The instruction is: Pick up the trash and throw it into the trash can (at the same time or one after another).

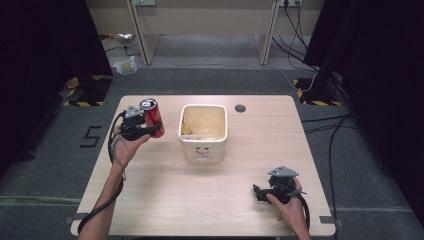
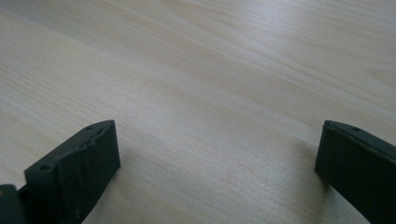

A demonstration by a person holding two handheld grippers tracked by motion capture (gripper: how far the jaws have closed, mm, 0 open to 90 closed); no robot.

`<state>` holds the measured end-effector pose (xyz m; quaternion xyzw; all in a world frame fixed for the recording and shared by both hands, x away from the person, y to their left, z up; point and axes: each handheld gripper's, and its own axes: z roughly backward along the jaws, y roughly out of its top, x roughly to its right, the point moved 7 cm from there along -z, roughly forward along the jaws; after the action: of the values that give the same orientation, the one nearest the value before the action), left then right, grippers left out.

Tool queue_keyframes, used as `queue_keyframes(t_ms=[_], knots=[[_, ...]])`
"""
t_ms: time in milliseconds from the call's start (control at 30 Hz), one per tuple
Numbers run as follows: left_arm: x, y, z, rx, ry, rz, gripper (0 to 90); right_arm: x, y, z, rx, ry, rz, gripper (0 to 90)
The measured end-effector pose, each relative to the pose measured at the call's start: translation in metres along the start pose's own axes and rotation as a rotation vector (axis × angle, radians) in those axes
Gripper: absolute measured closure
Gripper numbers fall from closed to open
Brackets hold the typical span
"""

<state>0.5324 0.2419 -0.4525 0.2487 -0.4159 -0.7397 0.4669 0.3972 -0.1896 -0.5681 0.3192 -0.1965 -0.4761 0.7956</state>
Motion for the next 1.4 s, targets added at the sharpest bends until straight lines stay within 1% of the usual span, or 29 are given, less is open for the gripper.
queue_keyframes(t_ms=[200,333,500,633,1233,1400], knots=[[0.006,0.009,0.011,0.002,-0.011,-0.019,35.3,0.0,0.0,0.0,0.001,0.0,-0.001,0.0],[0.008,0.016,0.017,0.019,-0.015,-0.019,35.3,0.0,0.0,0.0,0.001,0.0,-0.001,0.0],[0.011,0.021,0.023,0.027,-0.029,-0.017,35.3,0.0,0.0,0.0,0.001,0.0,-0.001,0.0],[0.014,0.025,0.028,0.03,-0.036,-0.026,35.3,0.0,0.0,0.0,0.001,0.0,-0.001,0.0],[0.023,0.044,0.043,0.043,-0.067,-0.042,35.3,0.0,0.0,0.0,0.001,0.0,-0.001,0.0],[0.024,0.052,0.046,0.05,-0.068,-0.051,35.3,0.0,0.0,0.0,0.0,0.0,0.0,0.0]])
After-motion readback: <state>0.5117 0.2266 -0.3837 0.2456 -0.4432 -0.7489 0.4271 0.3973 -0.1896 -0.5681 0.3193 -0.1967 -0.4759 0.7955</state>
